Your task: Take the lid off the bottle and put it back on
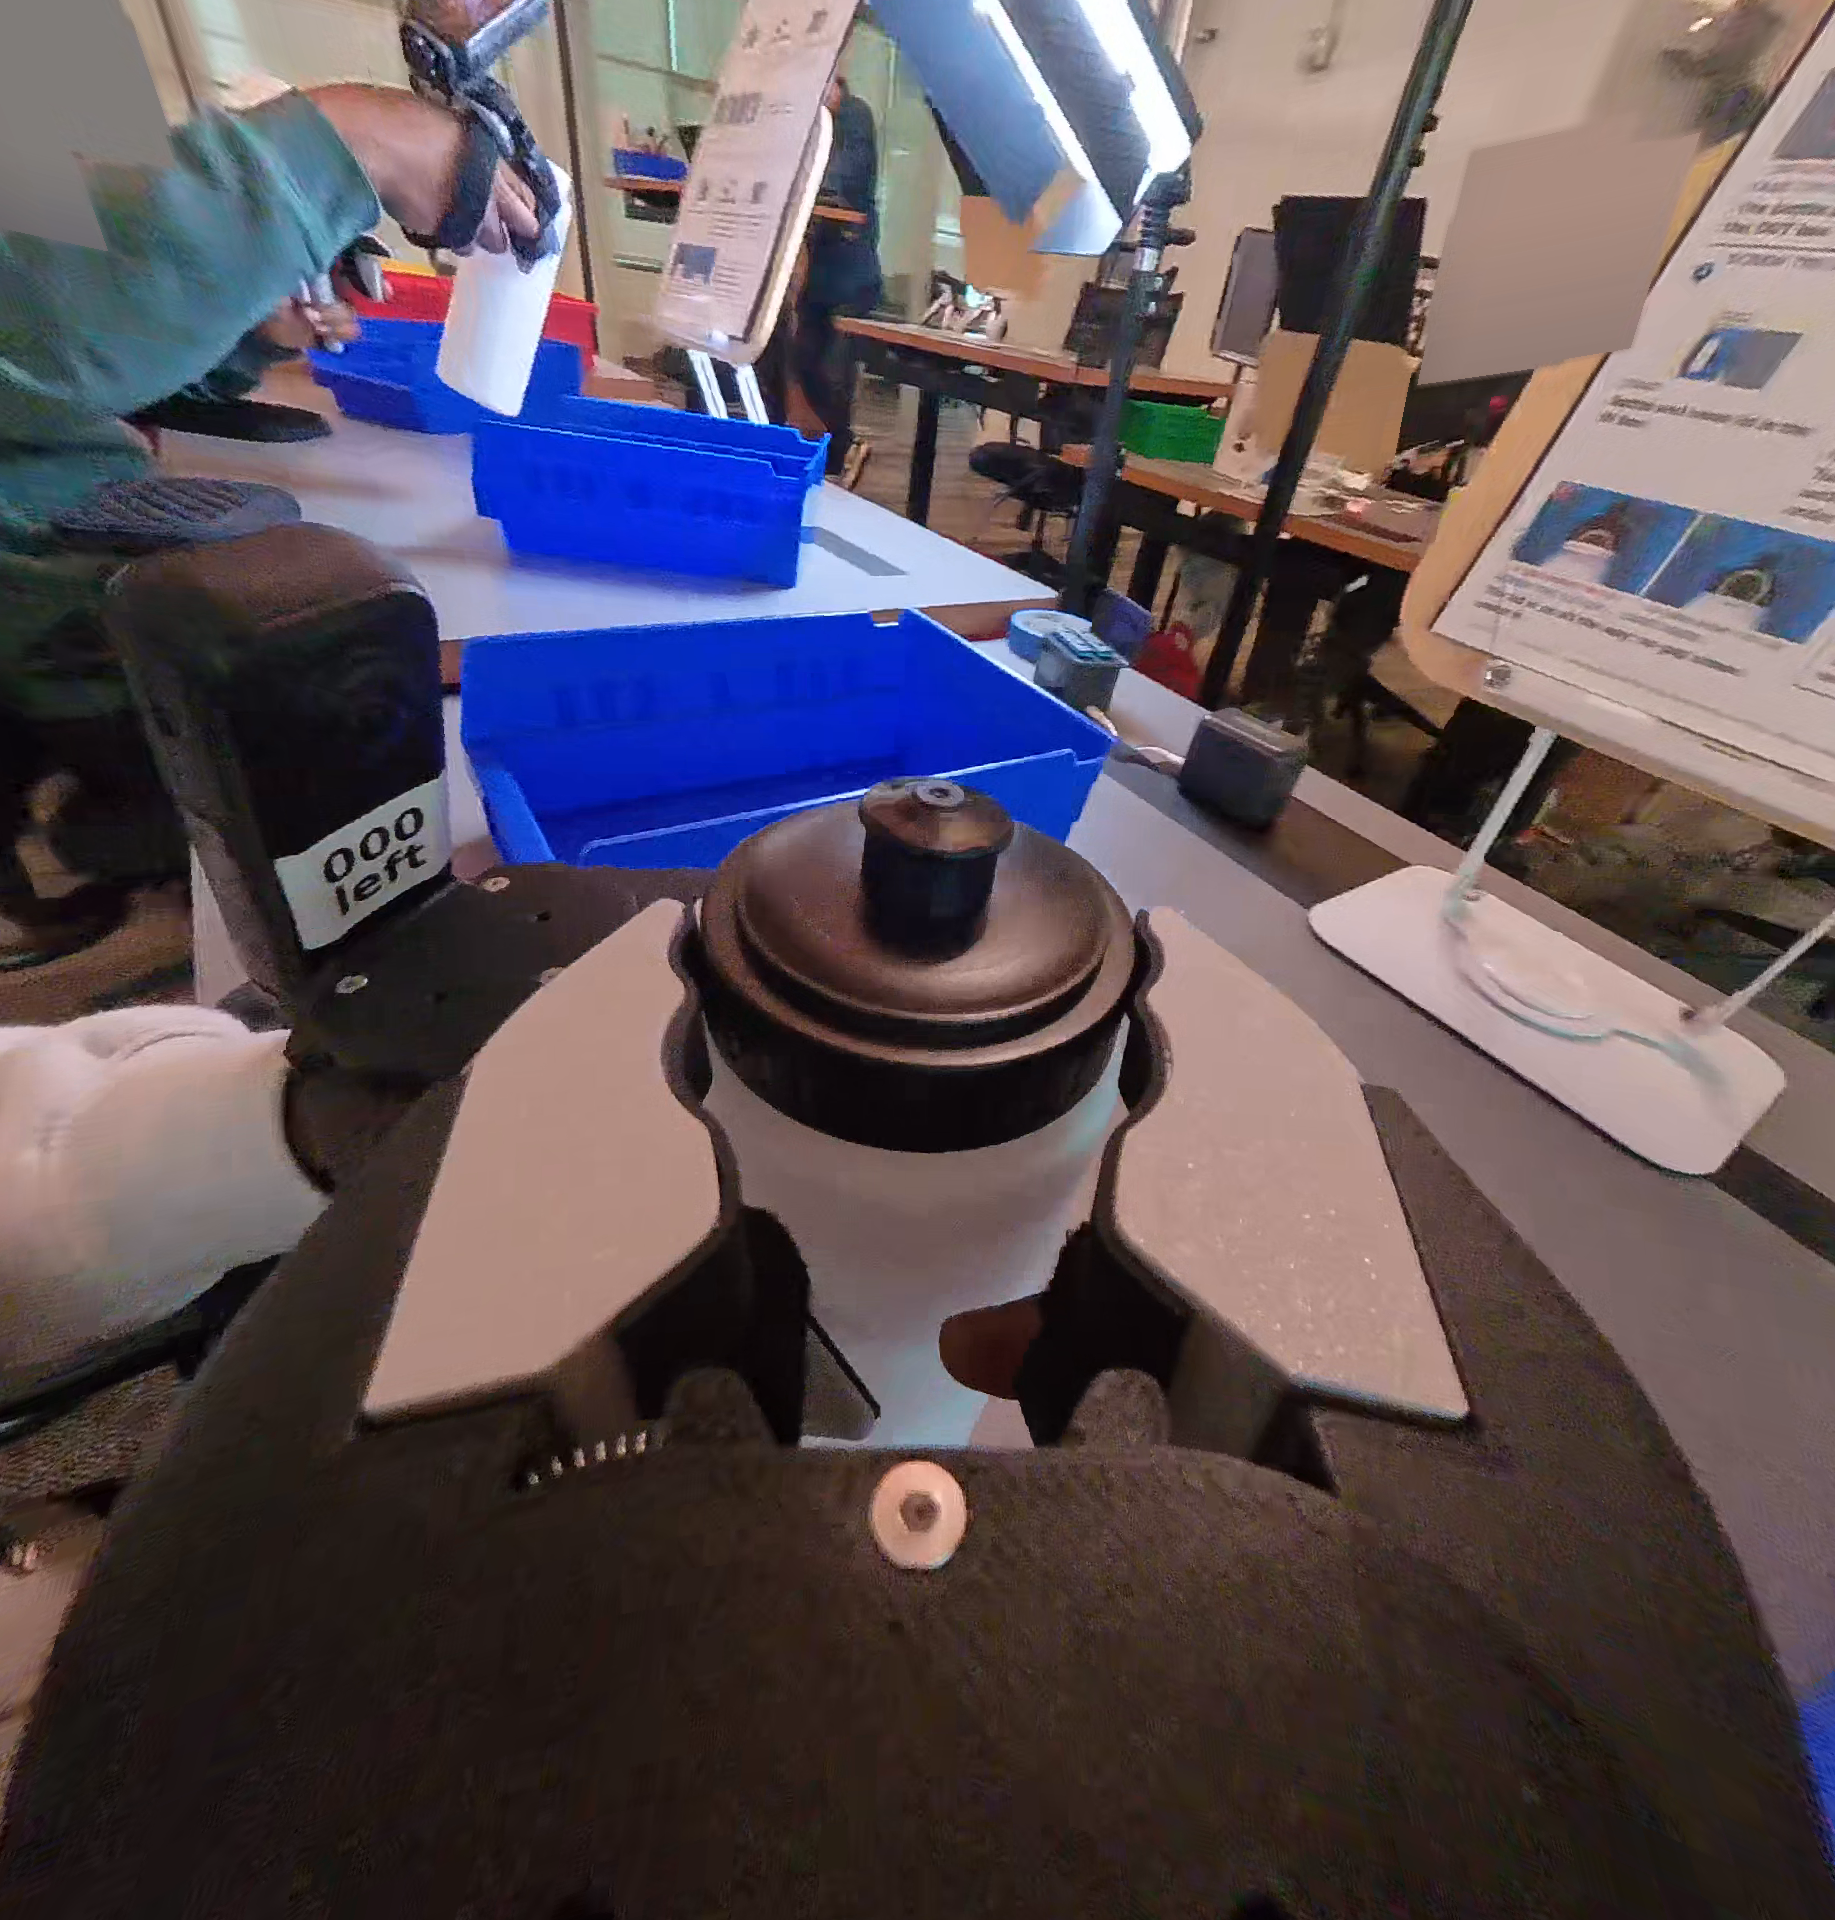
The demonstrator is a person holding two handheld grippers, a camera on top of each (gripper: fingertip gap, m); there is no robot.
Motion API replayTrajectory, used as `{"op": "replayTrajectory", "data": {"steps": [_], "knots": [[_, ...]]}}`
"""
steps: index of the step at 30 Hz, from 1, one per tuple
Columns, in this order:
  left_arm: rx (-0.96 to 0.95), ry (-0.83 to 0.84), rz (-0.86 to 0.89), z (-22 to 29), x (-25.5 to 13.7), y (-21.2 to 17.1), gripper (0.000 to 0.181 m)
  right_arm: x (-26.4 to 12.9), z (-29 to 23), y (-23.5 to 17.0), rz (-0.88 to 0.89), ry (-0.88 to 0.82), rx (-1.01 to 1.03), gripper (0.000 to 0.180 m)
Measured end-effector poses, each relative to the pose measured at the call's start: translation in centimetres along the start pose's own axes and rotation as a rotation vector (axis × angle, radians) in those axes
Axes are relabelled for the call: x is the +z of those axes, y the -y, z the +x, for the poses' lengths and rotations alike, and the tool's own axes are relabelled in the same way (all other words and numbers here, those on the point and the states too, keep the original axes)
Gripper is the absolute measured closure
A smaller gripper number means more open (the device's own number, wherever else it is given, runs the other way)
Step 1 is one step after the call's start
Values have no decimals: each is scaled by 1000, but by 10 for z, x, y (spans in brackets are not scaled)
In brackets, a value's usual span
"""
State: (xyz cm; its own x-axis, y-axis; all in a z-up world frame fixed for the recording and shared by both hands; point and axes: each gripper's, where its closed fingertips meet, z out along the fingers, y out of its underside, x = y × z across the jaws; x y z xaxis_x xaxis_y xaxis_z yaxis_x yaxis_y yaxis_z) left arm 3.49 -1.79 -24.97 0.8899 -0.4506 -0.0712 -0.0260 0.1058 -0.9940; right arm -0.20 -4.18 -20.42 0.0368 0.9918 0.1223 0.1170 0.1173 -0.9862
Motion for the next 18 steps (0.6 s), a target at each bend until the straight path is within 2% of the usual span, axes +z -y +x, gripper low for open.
{"op": "replayTrajectory", "data": {"steps": [2,6,10,13,15,18], "knots": [[14,1,1,2,0,0,94,-4,-2,0,-24,44,-24,101],[-10,4,-3,-1,1,0,94,-8,-3,6,-4,323,-16,90],[-7,-3,-4,0,2,0,94,-15,-7,16,55,584,-13,97],[-11,-7,-3,0,2,-1,94,-10,-13,1,-46,659,-122,90],[-8,-13,-1,1,2,0,94,-7,-18,-1,-44,670,-192,97],[-16,-7,-3,0,2,-1,94,-3,-16,-1,-51,631,-166,100]]}}
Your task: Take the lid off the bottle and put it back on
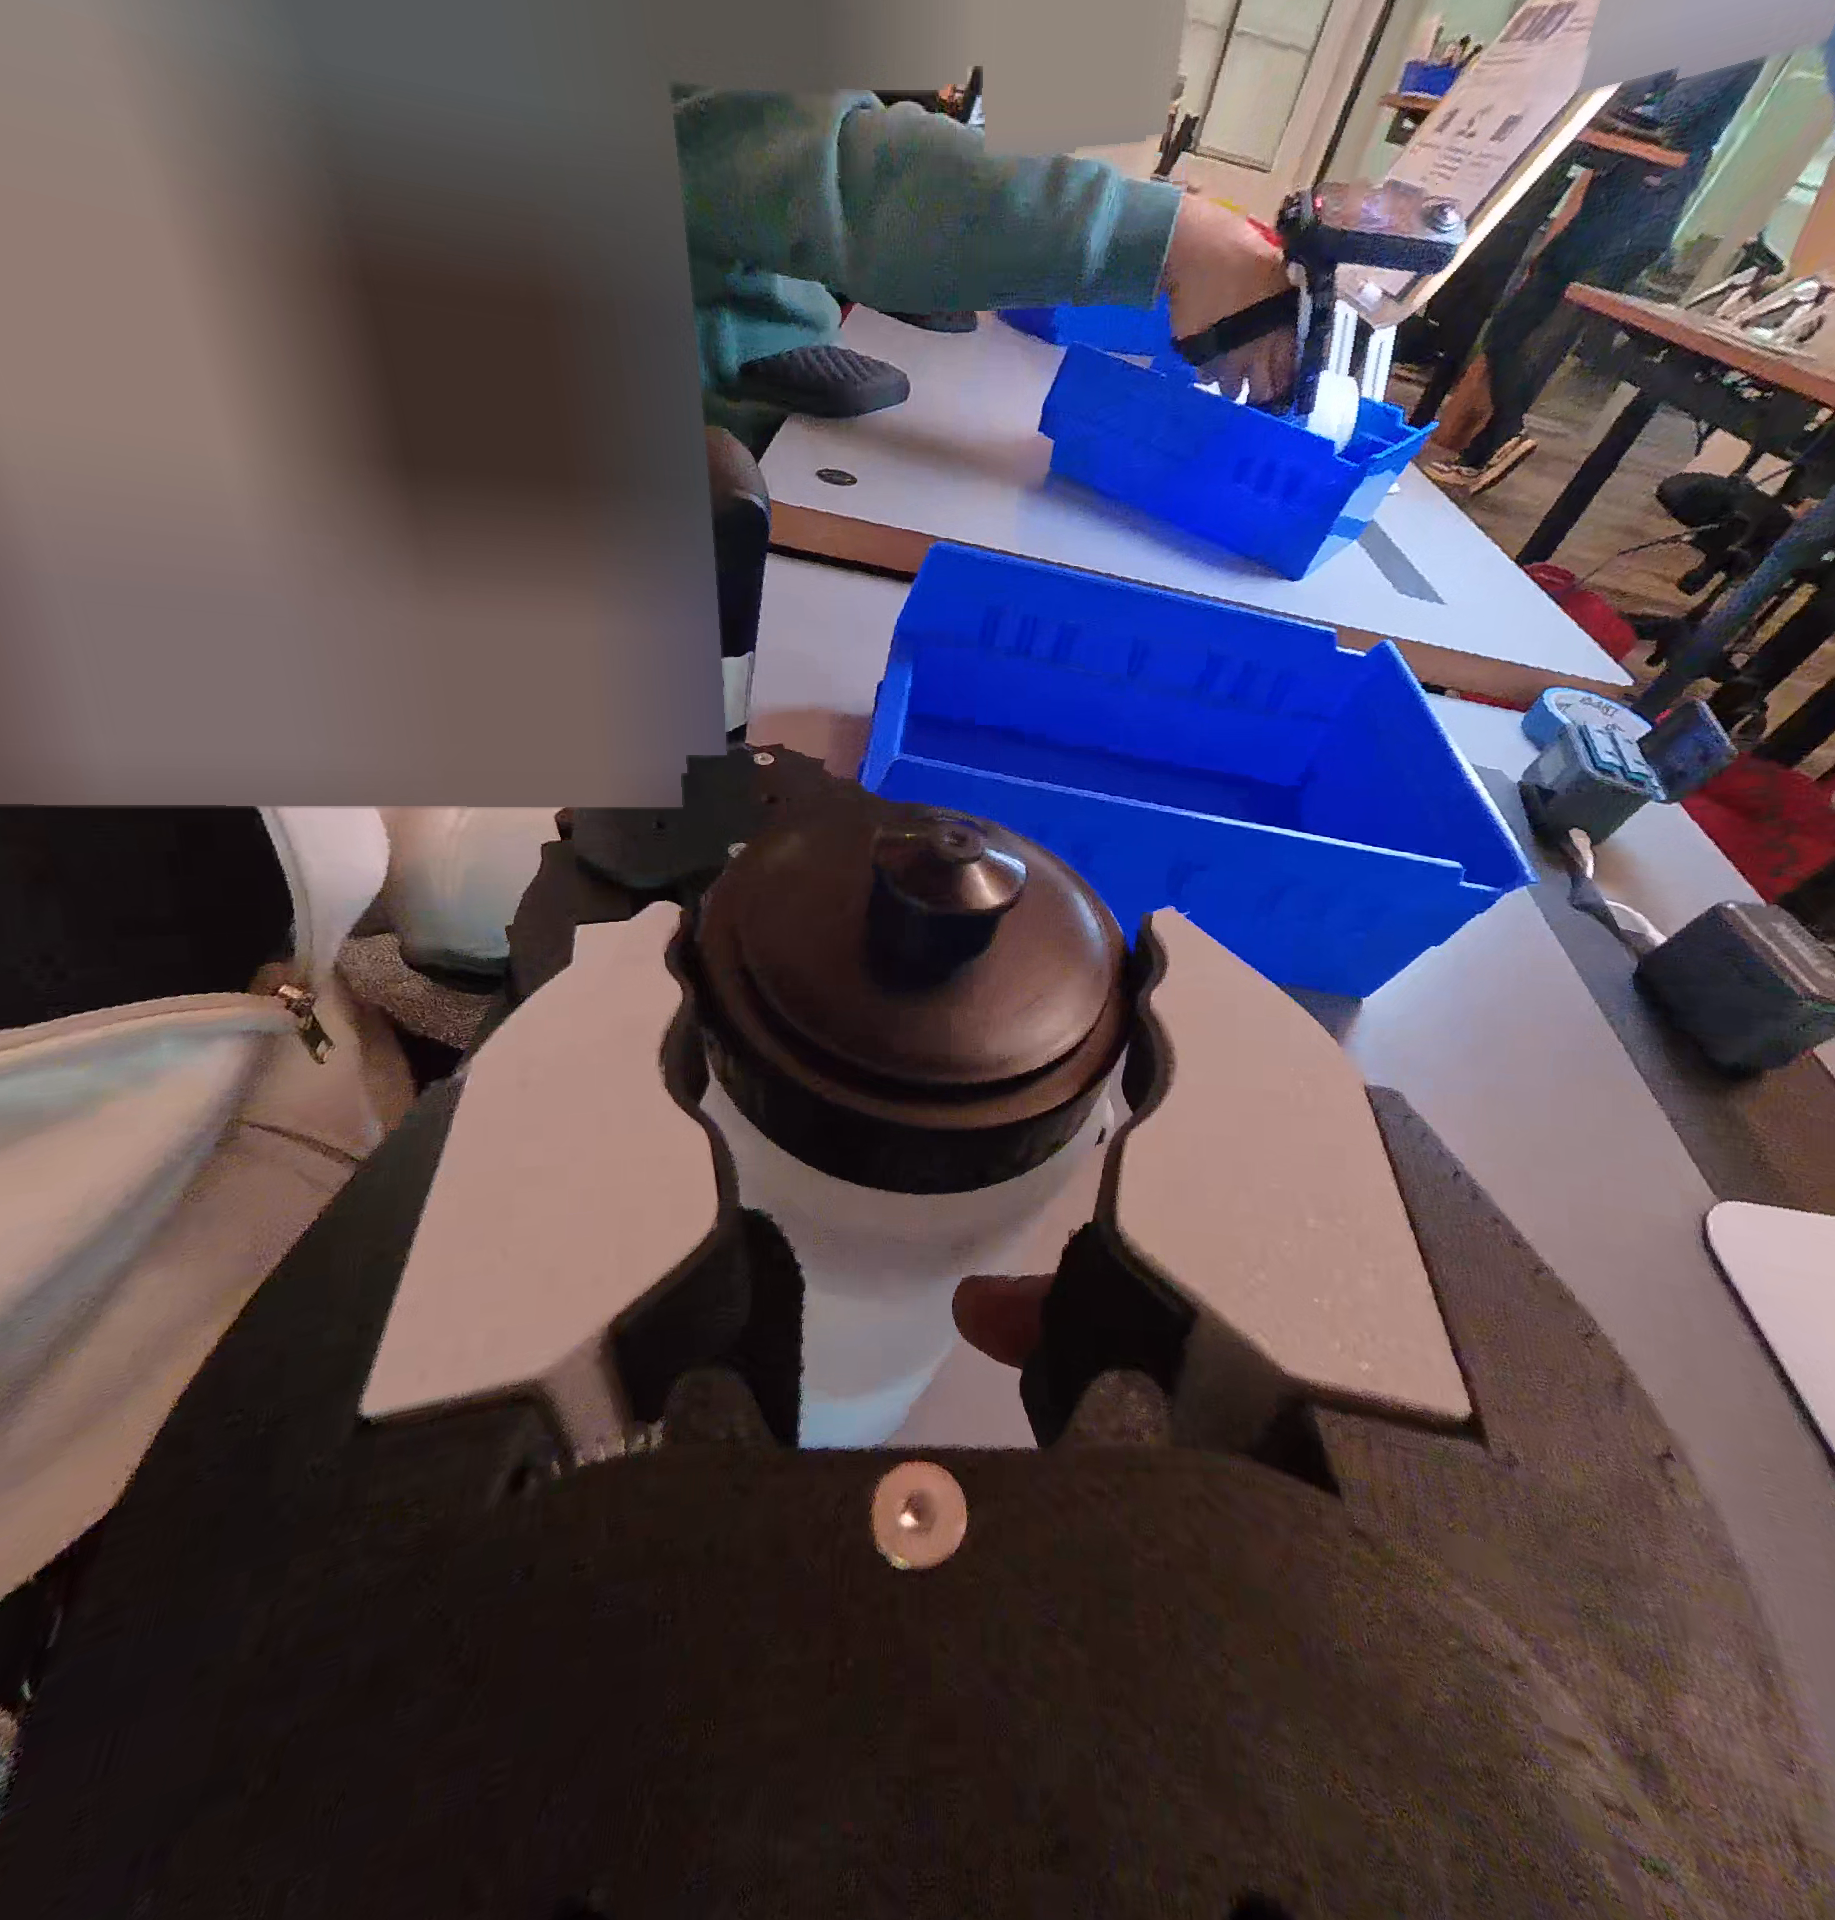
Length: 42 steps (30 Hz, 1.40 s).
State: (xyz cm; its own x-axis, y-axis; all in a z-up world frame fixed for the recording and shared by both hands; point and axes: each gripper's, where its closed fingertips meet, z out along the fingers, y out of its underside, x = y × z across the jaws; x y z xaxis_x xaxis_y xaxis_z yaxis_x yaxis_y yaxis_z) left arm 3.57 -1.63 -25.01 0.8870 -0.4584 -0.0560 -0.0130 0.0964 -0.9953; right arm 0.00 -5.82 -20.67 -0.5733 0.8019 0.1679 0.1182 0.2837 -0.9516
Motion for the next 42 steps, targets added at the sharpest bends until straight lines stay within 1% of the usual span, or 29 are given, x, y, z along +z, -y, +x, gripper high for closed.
{"op": "replayTrajectory", "data": {"steps": [5,7,10,11,12,13,15,17,19,20,21,23,25,28,30,32,35,36,37,39,41,42], "knots": [[10,7,-6,1,2,0,94,-2,4,0,19,-147,32,100],[-6,19,-7,-2,1,-1,94,-1,9,-1,-7,-293,97,101],[-7,23,-7,-3,0,0,94,-3,16,-4,-75,-587,146,100],[-1,19,-4,-2,0,0,94,-4,16,-3,-91,-642,150,100],[3,18,-2,-1,0,0,94,-5,15,-3,-96,-653,144,100],[5,20,-1,-1,0,0,94,-5,14,-3,-101,-632,146,100],[-2,15,-4,-1,0,0,94,-4,12,-2,-91,-518,122,99],[-11,5,-3,-1,0,0,94,-3,8,0,-45,-327,123,87],[-8,-3,-2,0,0,0,94,-5,1,2,10,-122,150,87],[-6,-7,-2,1,1,0,94,-7,3,3,34,-65,146,87],[-6,-10,-1,1,1,0,94,-8,5,3,52,-25,120,92],[-8,-12,2,1,1,0,94,-7,3,3,74,44,47,92],[-14,-11,5,0,0,0,94,-4,-1,5,93,84,16,102],[-17,-3,5,-1,-1,0,94,-1,2,5,82,18,35,102],[-13,3,1,-1,0,0,94,-2,5,5,76,-81,59,102],[-11,13,-3,-2,0,0,94,-3,9,3,56,-237,99,102],[-3,17,-6,-1,1,0,94,-7,16,0,-5,-541,157,102],[3,14,-5,0,1,0,94,-9,17,0,-26,-614,167,102],[6,13,-4,0,1,0,94,-10,16,0,-40,-646,165,102],[2,16,-4,-1,1,0,94,-9,16,0,-68,-611,151,101],[-7,11,-3,-1,1,0,94,-7,14,2,-77,-497,48,99],[-10,9,-2,-2,1,0,94,-5,9,3,-77,-402,-12,93]]}}
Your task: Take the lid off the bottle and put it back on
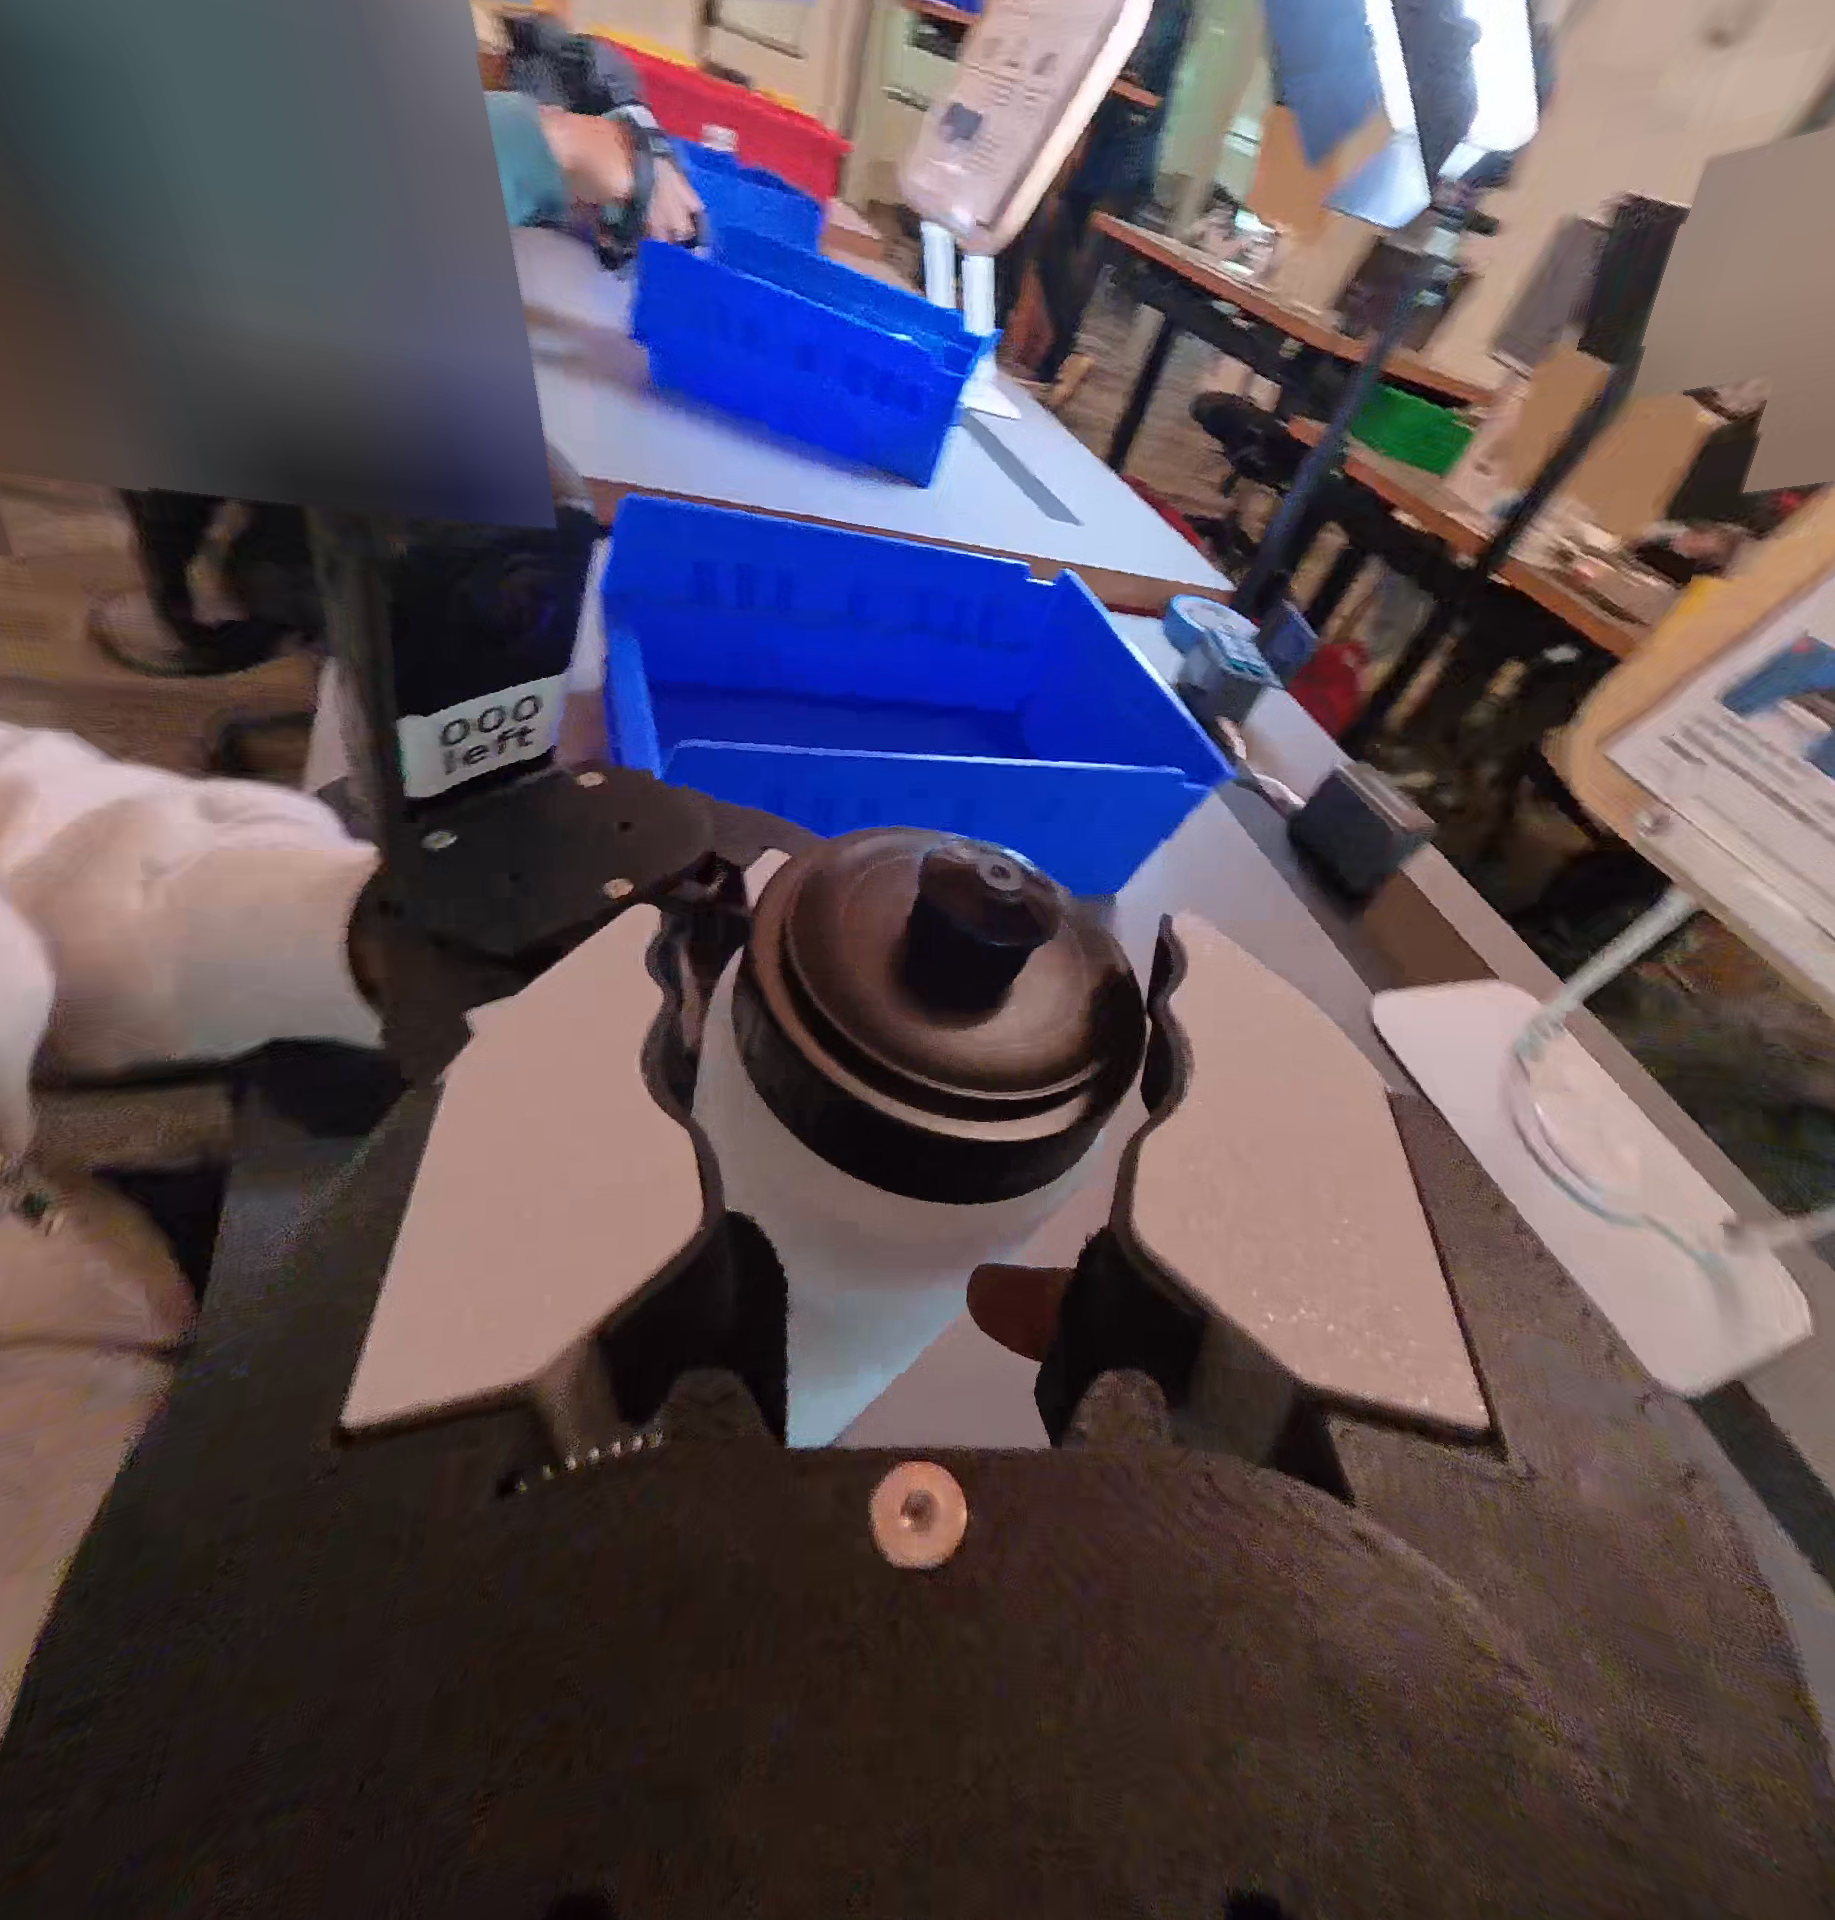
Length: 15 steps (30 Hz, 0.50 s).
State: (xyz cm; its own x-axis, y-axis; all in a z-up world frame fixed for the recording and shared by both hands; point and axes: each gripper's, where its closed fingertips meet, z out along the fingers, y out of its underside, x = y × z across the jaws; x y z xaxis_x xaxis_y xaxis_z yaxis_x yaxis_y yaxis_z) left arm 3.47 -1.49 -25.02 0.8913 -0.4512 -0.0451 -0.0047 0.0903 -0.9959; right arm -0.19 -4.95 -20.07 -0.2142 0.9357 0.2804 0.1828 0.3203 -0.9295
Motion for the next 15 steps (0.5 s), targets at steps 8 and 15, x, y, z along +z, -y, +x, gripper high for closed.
{"op": "replayTrajectory", "data": {"steps": [8,15], "knots": [[-7,-29,7,3,-1,1,94,-5,-10,7,131,510,13,106],[-10,4,6,-1,-1,0,94,2,-1,7,93,189,100,108]]}}
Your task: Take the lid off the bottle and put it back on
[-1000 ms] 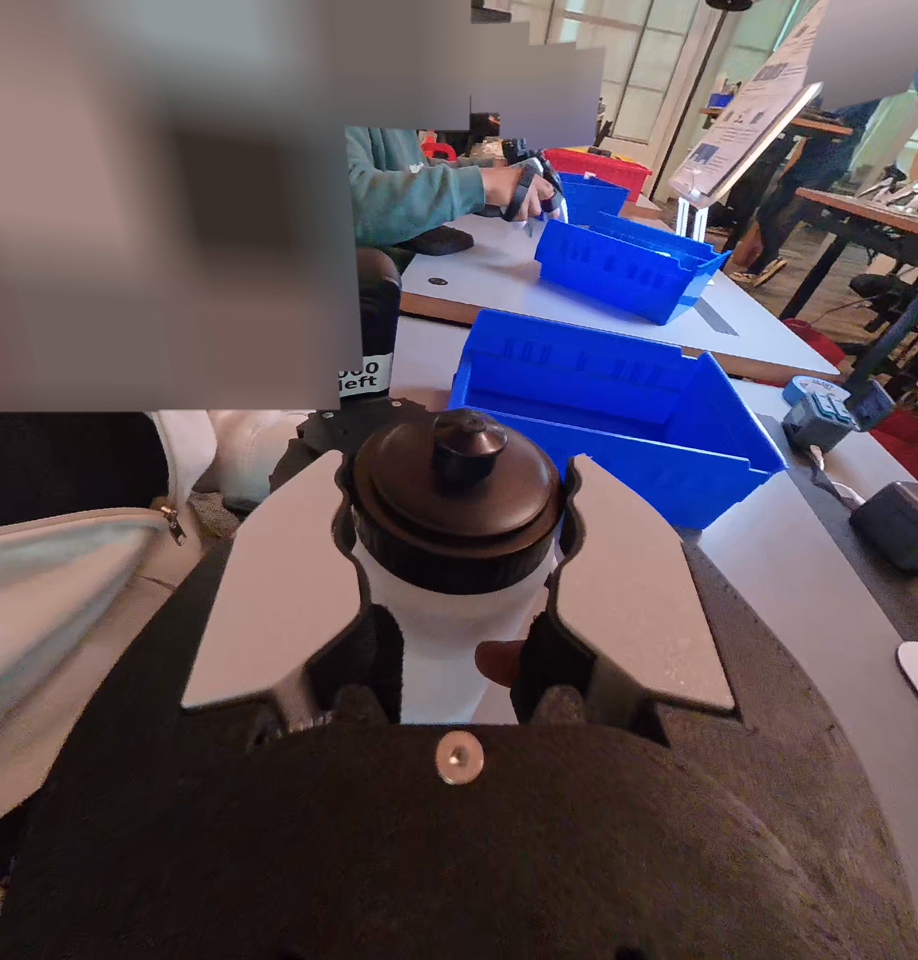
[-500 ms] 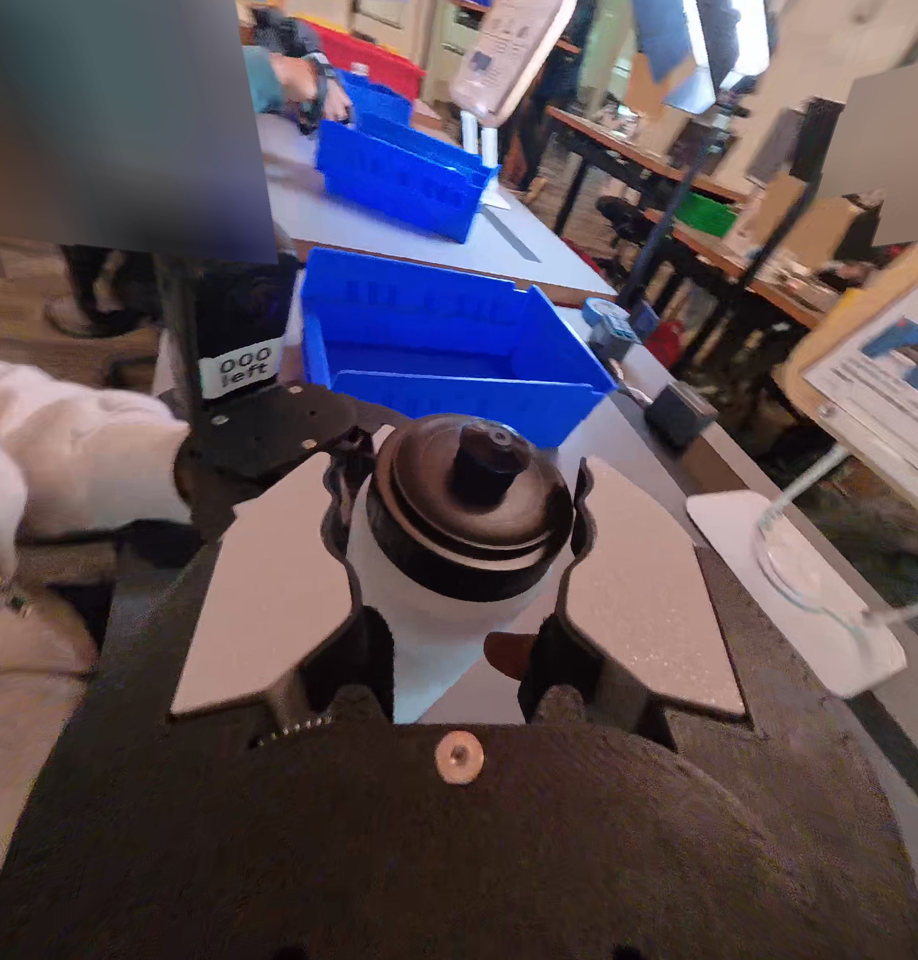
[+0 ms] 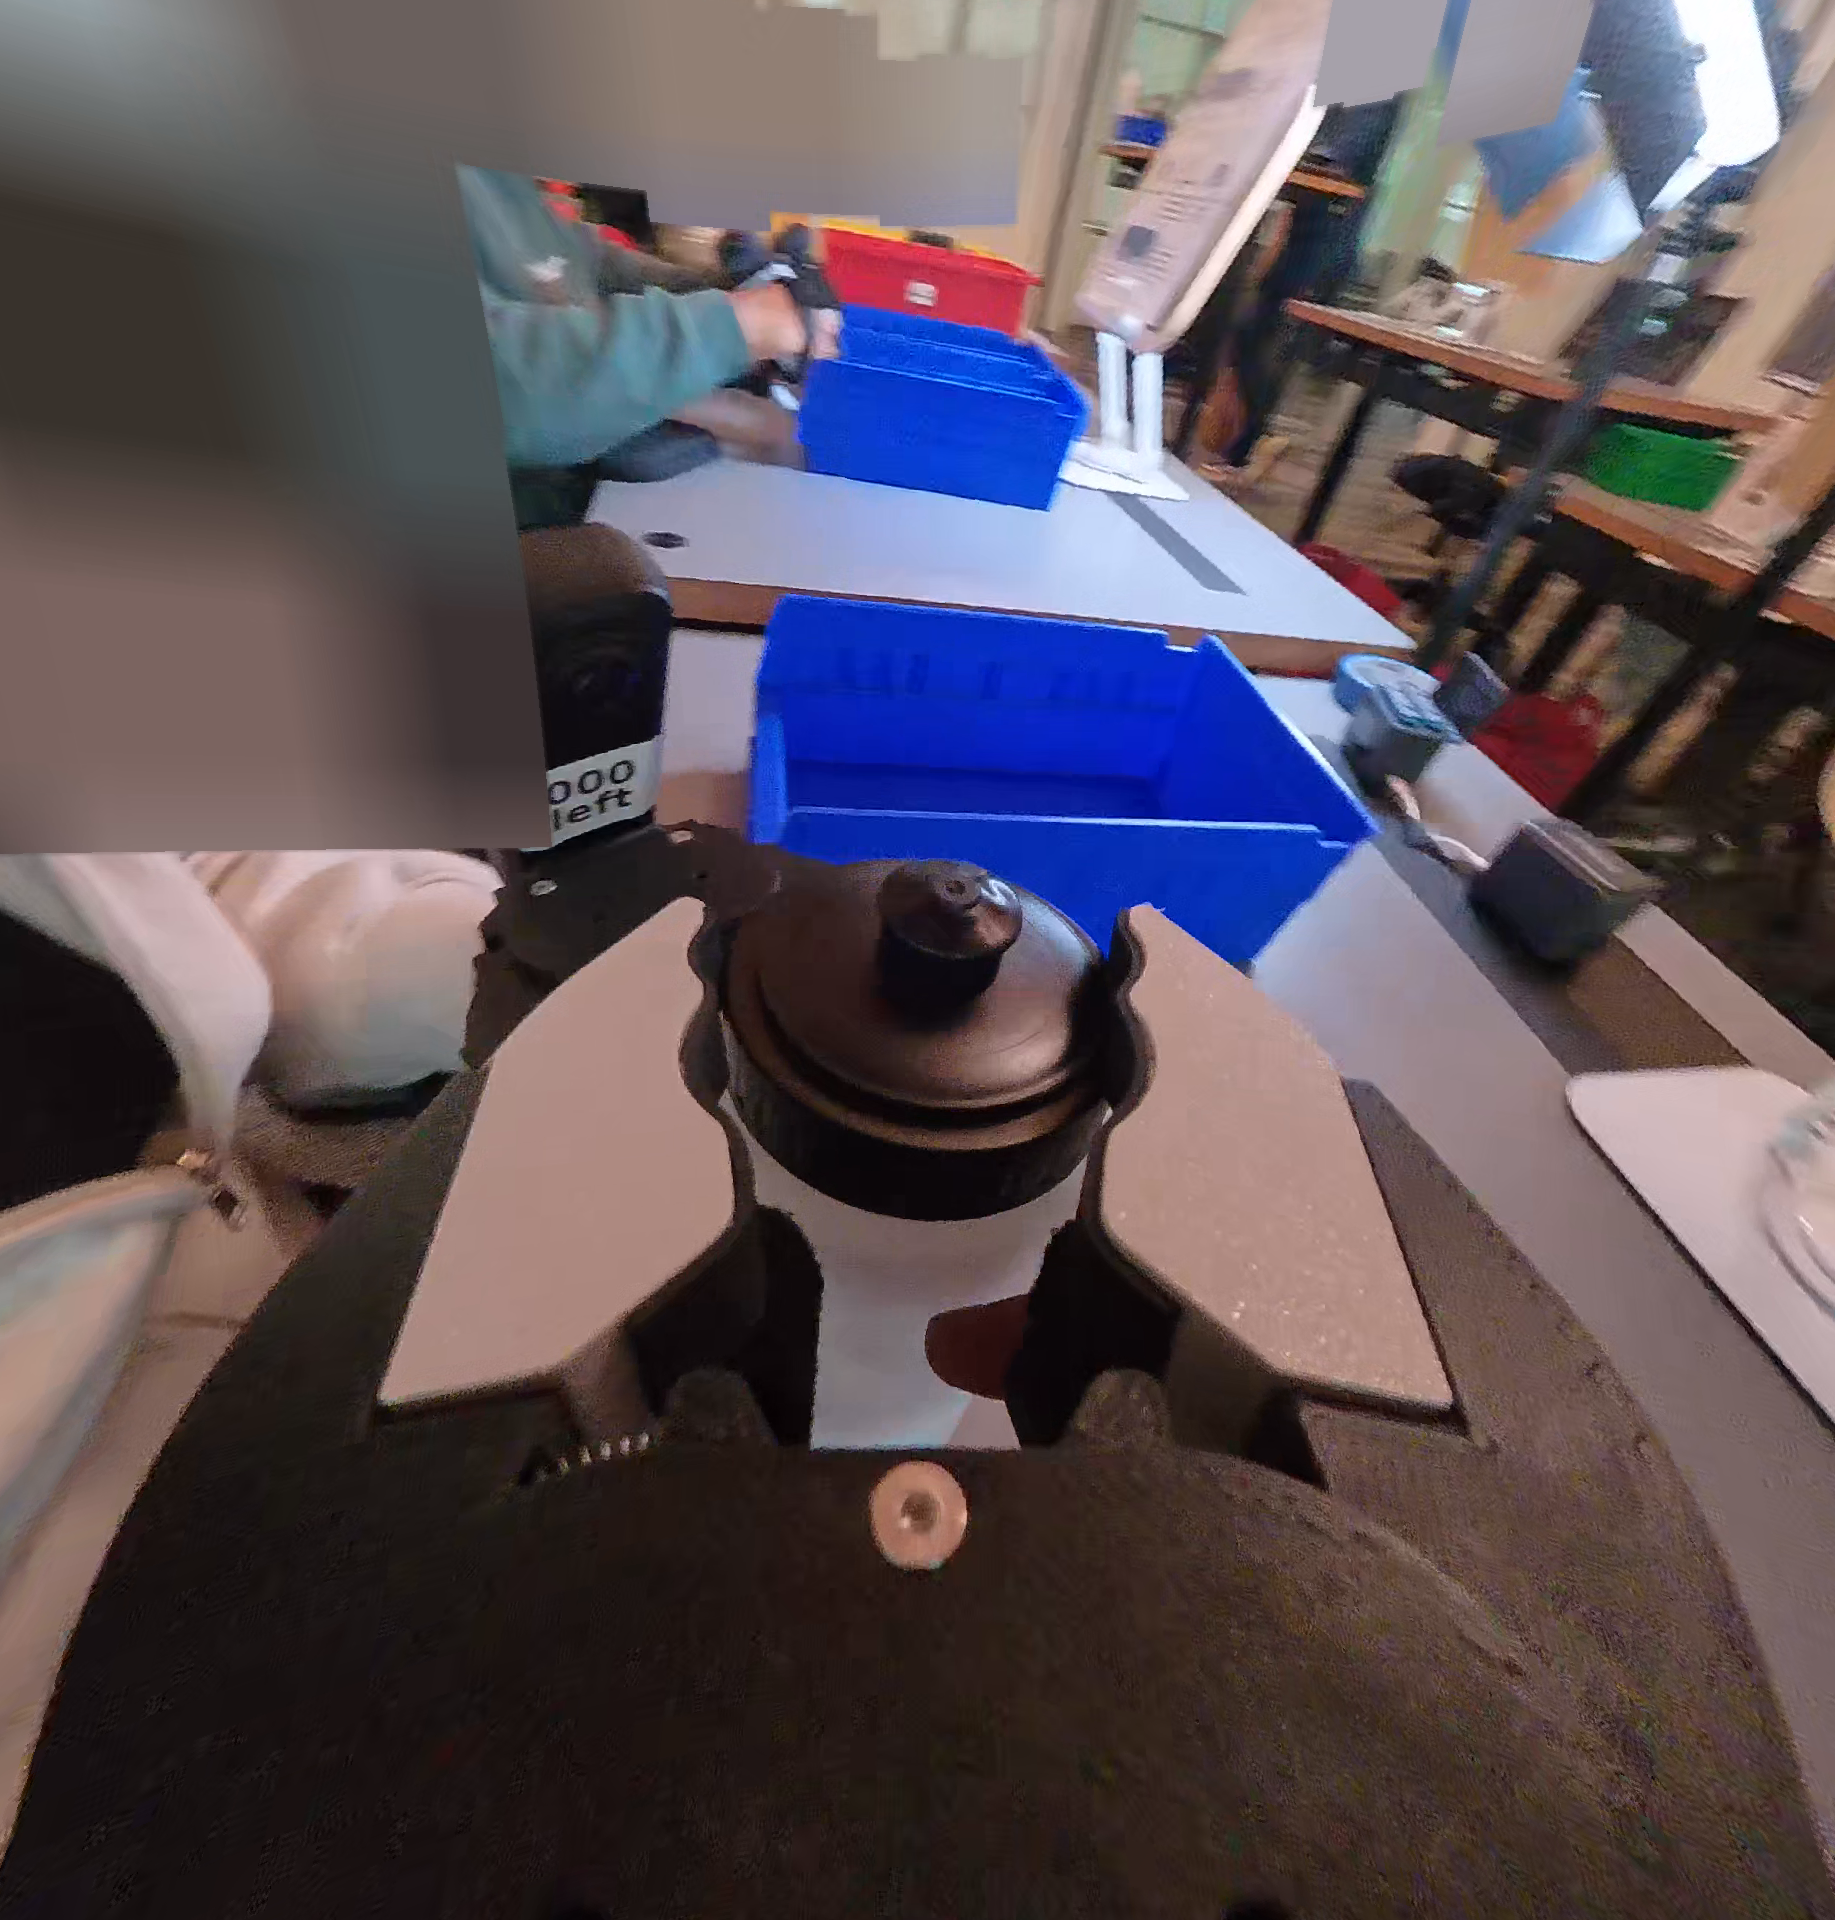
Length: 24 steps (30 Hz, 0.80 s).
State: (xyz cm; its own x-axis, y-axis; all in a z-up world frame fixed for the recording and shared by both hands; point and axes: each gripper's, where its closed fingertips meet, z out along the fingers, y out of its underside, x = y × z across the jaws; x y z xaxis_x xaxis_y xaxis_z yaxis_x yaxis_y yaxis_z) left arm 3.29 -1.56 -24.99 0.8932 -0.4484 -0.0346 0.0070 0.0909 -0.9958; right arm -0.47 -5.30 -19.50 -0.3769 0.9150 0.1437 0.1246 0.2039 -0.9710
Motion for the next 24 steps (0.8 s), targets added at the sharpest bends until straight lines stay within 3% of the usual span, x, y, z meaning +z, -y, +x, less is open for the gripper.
{"op": "replayTrajectory", "data": {"steps": [2,4,8,10,14,16,21,24], "knots": [[5,-4,-1,1,0,0,94,0,5,-1,-41,-216,30,108],[24,-15,1,4,0,1,94,-4,5,-2,-81,-324,24,108],[23,-29,1,6,2,0,94,-8,3,2,-32,-166,-17,100],[5,-40,5,5,1,0,94,-10,-1,0,-14,7,45,95],[-3,-55,9,7,1,0,94,-10,-4,-6,29,154,67,105],[-1,-24,9,3,0,0,94,-8,-2,-5,56,89,82,105],[24,22,-4,-1,0,0,94,-7,8,-5,63,-298,126,105],[35,7,2,2,0,1,94,-9,4,-4,50,-341,111,105]]}}
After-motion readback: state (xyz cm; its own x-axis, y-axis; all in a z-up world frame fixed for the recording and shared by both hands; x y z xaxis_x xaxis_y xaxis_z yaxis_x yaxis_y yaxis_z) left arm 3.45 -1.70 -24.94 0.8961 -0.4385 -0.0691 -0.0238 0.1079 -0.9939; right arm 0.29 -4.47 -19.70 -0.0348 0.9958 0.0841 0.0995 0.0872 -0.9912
